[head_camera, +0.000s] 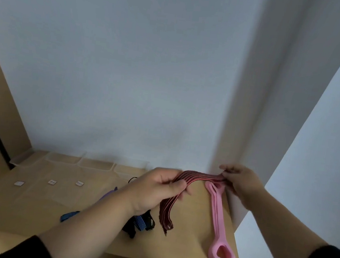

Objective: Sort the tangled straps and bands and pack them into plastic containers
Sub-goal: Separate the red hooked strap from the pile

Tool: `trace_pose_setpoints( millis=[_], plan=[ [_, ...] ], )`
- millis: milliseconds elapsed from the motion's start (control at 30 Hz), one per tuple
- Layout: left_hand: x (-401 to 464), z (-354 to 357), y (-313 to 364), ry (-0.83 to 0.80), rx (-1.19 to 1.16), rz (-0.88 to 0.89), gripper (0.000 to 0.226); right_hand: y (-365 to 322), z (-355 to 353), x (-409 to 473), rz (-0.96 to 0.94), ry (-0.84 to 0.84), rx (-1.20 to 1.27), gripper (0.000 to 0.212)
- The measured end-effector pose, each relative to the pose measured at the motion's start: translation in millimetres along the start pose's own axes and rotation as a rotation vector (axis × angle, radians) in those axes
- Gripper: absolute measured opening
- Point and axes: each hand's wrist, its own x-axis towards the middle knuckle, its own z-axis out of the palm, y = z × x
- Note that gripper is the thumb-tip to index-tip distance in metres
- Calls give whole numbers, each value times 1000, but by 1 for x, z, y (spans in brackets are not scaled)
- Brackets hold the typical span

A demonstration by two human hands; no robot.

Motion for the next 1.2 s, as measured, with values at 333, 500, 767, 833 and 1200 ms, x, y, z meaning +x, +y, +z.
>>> trace_pose_setpoints(
  millis=[333, 500, 767, 833, 1200],
  plan=[
    [49, 24, 18, 200, -317, 96, 24, 63, 60, -60, 49, -395, 125, 32],
    [63, 26, 20, 288, -417, 66, 24, 55, 69, -75, -53, -486, 379, 48],
    [100, -3, 0, 550, -543, -109, 22, 59, 92, -77, -9, -647, 431, 54],
    [109, -15, -10, 596, -573, -145, 24, 62, 104, -76, 33, -656, 495, 59],
    [170, -88, -94, 480, -199, -470, 18, 77, 138, -44, 194, -347, 309, 49]
  ],
)
